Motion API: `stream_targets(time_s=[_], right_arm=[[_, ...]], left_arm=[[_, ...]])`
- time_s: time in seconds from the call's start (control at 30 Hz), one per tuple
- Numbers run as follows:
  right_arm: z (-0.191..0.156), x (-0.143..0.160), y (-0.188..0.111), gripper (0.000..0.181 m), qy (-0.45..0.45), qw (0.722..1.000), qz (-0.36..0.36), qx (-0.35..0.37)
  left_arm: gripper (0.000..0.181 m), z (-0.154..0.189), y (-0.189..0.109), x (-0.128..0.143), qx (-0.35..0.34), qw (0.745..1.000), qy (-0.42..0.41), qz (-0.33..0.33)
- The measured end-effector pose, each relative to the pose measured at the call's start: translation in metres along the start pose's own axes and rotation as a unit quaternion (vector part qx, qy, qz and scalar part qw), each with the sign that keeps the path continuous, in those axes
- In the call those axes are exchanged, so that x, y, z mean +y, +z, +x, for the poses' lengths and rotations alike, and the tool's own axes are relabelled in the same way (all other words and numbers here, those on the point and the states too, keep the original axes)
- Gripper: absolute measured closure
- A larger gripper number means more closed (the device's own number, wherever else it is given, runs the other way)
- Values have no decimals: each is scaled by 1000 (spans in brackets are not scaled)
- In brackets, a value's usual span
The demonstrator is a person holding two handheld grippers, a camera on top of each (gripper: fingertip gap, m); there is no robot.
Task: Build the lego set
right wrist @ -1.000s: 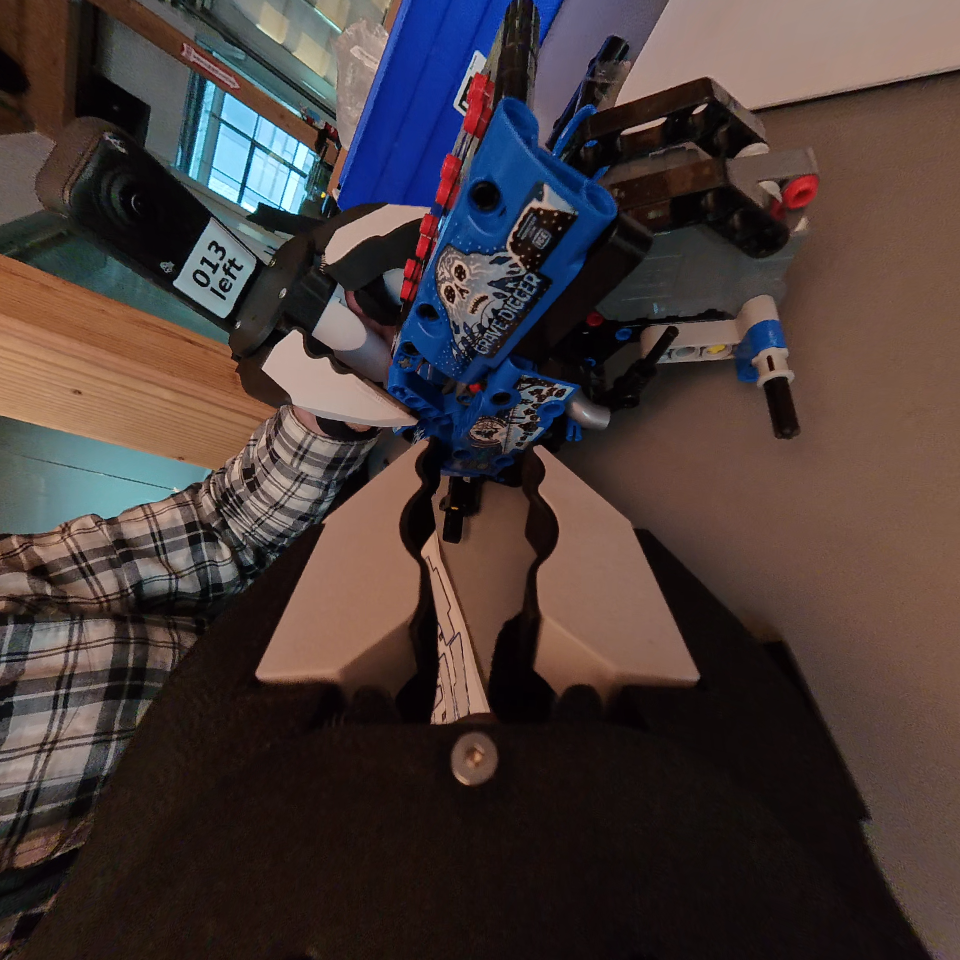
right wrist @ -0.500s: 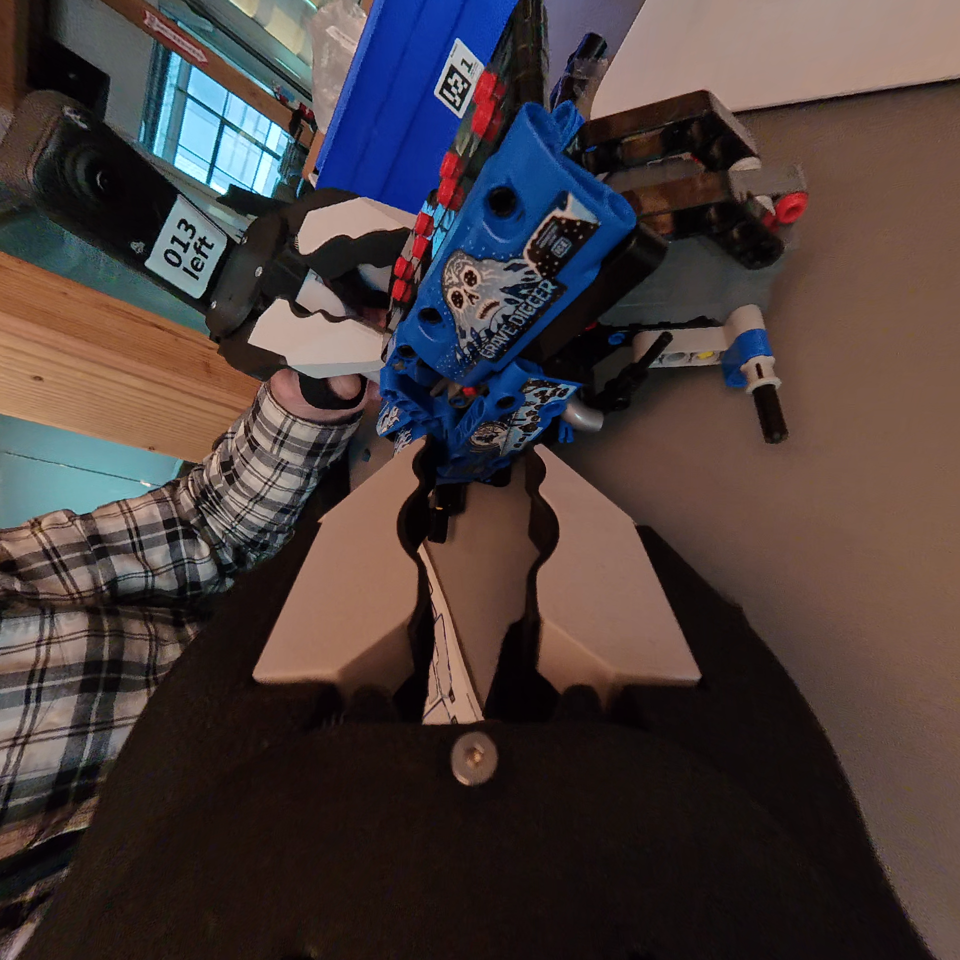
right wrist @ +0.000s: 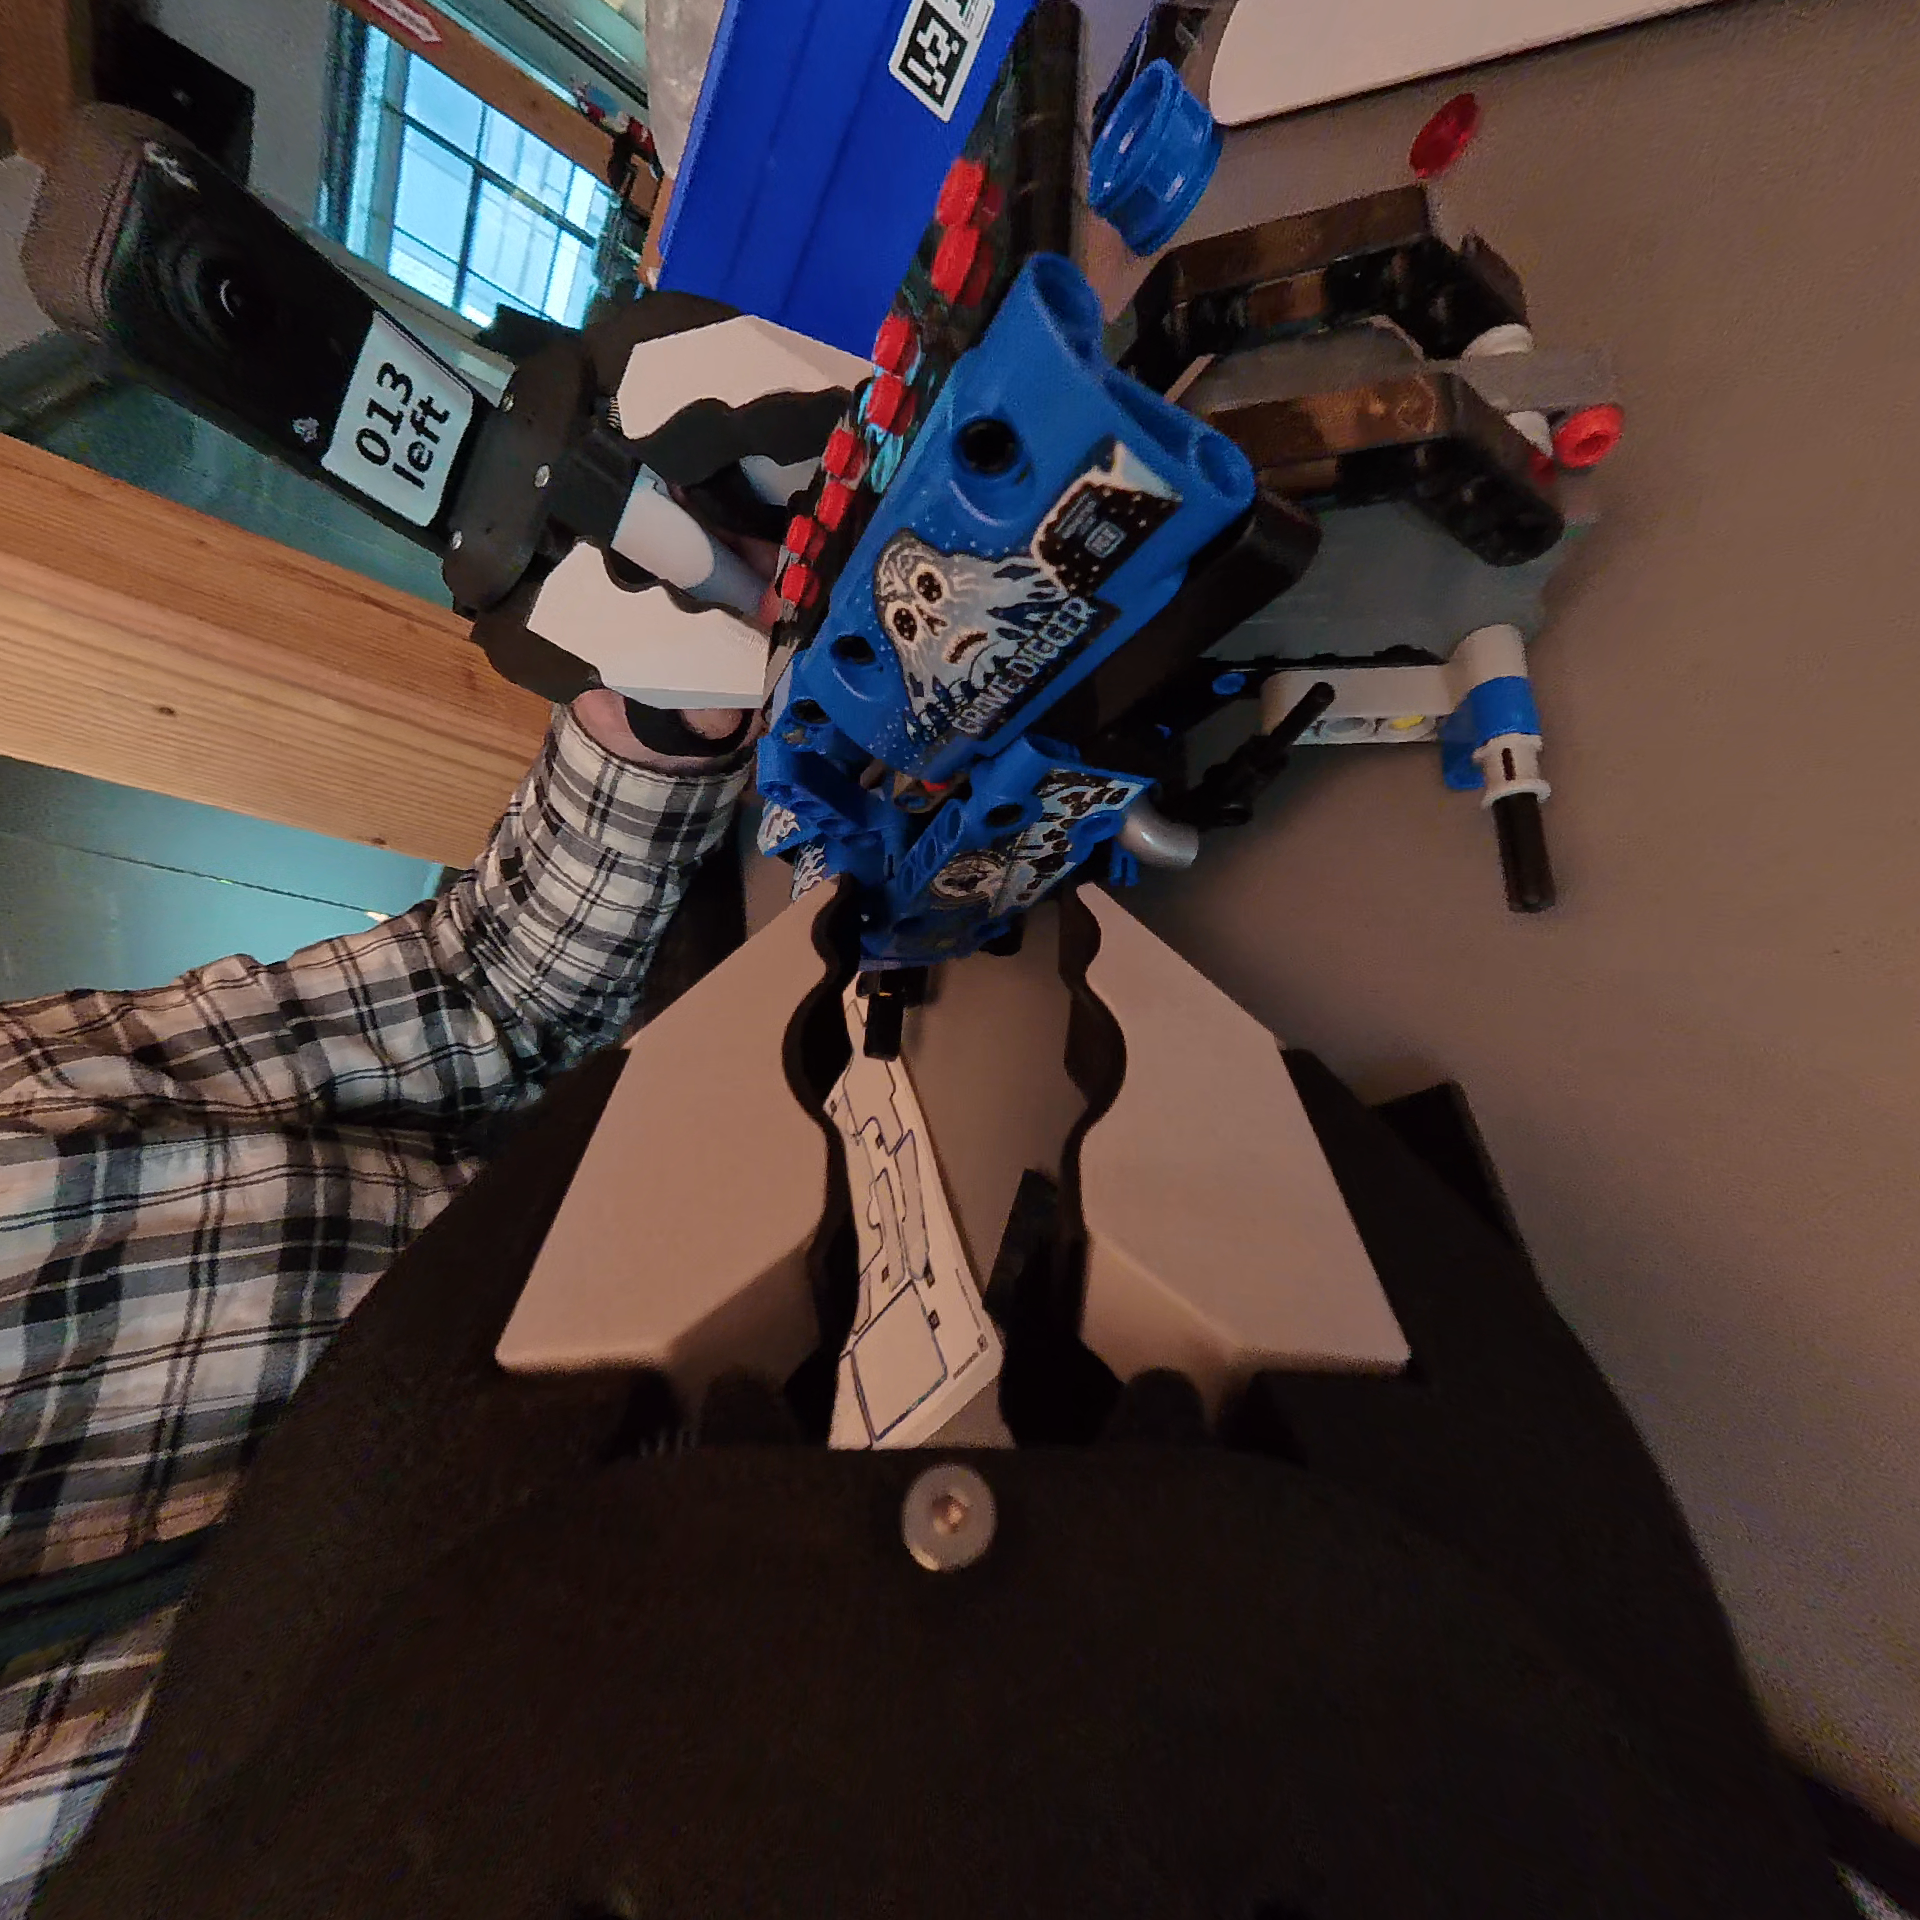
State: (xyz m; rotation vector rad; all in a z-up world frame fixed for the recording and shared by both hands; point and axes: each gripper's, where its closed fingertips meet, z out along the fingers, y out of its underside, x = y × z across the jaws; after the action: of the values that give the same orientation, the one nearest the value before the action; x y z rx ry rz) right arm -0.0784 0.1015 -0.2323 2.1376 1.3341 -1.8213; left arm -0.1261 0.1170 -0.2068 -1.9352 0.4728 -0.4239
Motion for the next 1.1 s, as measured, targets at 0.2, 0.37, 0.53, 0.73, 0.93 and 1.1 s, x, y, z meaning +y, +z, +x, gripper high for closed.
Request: stream_targets(time_s=[0.2, 0.37, 0.53, 0.73, 0.93, 1.1], right_arm=[[-4, 7, -5, 133, 21, 1000, -10, -20], [-7, 12, -7, 149, 7, 1000, -16, -24], [1, 16, -13, 176, -18, 999, -26, 8], [-13, 8, -23, 176, -23, 1000, 5, -11], [-36, -11, -39, 176, 3, 993, 94, -77], [-56, -13, -39, 176, -9, 989, 109, -100]], left_arm=[[151, -2, 4, -2, -3, 1000, -5, 1], [152, -3, 4, -3, -12, 1000, 2, 0], [149, -2, -1, -7, -21, 1000, 9, 6], [140, 17, -26, -36, -99, 984, 146, 24], [132, 100, 8, -15, -98, 956, 273, -36], [145, 94, 31, -2, -146, 949, 267, -82]])
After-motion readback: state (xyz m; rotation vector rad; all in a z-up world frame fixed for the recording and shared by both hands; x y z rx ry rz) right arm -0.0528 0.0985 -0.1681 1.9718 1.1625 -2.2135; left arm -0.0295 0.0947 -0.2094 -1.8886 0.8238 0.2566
